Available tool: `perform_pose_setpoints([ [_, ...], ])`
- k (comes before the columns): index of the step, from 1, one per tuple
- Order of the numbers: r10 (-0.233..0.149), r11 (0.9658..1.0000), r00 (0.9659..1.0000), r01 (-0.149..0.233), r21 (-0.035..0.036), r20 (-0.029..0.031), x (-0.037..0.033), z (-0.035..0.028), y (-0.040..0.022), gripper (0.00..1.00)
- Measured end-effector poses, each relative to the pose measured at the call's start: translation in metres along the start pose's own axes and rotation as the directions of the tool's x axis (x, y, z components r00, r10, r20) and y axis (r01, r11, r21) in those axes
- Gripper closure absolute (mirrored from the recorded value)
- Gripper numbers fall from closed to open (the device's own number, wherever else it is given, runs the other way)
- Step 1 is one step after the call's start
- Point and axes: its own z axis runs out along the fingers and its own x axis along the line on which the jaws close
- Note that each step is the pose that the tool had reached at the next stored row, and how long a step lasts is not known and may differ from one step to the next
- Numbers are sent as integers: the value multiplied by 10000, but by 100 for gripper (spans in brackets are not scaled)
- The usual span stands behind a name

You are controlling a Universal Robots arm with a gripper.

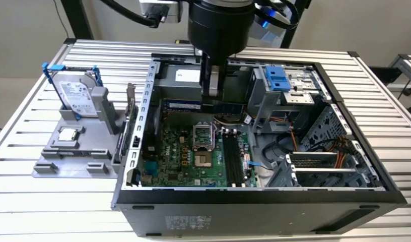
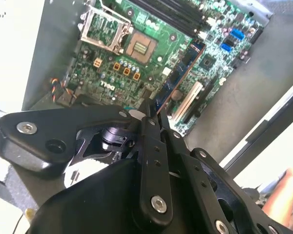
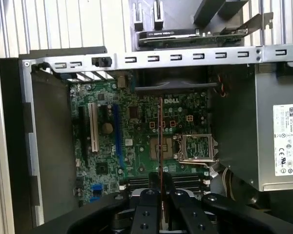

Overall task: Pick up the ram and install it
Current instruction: 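Pick up the ram and move it above insertion slot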

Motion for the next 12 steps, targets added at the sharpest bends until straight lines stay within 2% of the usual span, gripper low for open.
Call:
perform_pose_setpoints([
  [12,0,10000,10000,0,-26,-2,-27,-5,-285,100],
])
